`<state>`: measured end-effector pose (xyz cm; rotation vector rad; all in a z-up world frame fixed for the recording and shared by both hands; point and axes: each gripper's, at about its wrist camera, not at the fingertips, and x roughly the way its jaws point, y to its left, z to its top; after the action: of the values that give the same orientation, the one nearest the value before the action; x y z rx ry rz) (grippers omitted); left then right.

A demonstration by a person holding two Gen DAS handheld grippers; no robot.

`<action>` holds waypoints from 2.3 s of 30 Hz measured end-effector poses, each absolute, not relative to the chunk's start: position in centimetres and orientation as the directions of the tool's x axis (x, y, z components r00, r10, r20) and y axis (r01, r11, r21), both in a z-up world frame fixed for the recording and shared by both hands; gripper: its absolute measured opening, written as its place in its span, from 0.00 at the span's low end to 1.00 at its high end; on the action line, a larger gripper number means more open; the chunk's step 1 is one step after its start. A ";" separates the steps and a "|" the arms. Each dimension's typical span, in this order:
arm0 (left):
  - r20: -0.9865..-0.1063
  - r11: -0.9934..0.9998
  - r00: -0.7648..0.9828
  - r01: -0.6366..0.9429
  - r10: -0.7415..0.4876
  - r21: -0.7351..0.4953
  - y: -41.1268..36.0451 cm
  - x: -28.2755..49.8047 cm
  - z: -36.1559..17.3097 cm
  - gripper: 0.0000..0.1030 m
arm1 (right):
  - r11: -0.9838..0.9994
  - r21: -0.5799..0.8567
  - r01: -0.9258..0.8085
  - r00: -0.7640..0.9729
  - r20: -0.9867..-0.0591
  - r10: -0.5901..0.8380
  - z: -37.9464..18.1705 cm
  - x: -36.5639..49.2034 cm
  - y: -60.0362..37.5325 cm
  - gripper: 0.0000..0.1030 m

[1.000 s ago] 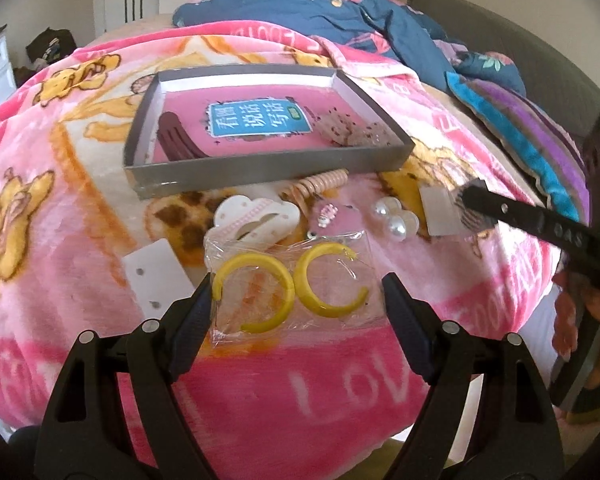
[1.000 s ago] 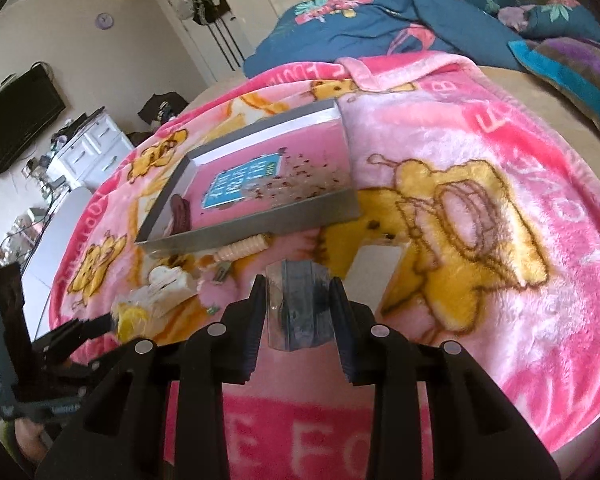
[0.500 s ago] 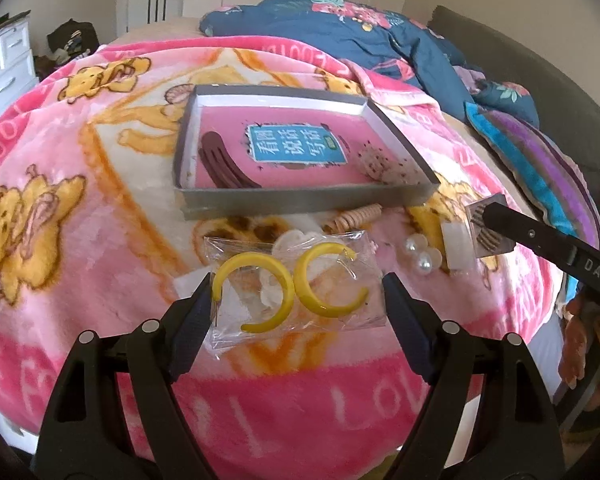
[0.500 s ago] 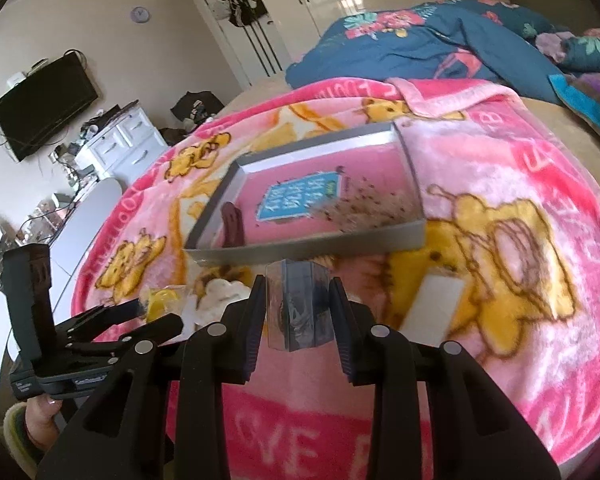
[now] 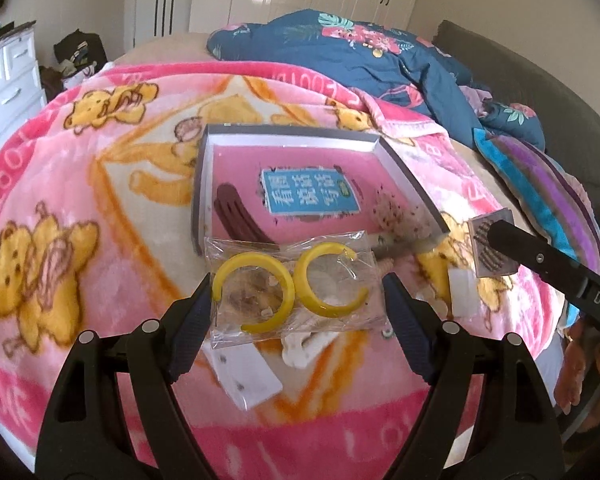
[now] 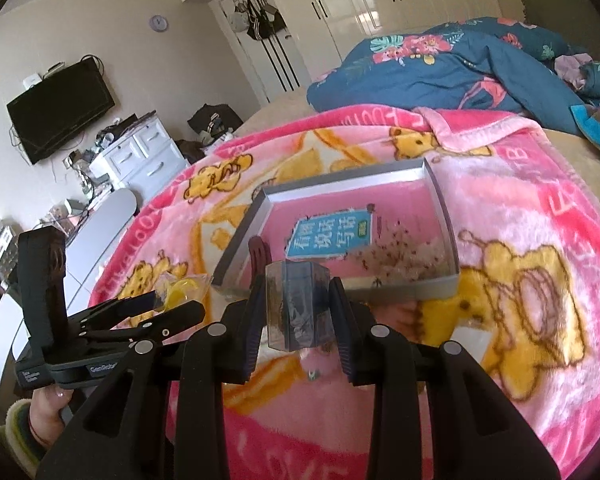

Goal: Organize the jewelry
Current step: 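Carry the earring bag and blue clip over the gray tray with both tools, then open both tools to release the earring bag and blue clip into the tray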

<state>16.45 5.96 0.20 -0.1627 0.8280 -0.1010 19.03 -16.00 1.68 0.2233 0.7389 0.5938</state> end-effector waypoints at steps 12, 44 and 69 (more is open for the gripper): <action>-0.724 0.987 0.677 0.031 -0.135 -0.155 5.7 20.8 1.7 0.72 | 0.824 0.383 -0.418 0.624 -0.538 0.566 3.6 21.5 -16.5 0.29; -0.790 0.994 0.606 0.016 -0.097 -0.110 3.0 29.5 -3.0 0.72 | 0.895 0.341 -0.289 0.627 -0.639 0.446 -0.8 31.1 -18.3 0.29; -0.824 0.998 0.564 0.007 -0.061 -0.069 3.0 29.9 -5.7 0.72 | 0.920 0.332 -0.207 0.592 -0.706 0.388 -6.1 32.0 -18.7 0.34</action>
<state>29.86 3.04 -5.66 -0.0599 0.9711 -0.0396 32.03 -18.72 -6.08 0.2244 0.8717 0.3491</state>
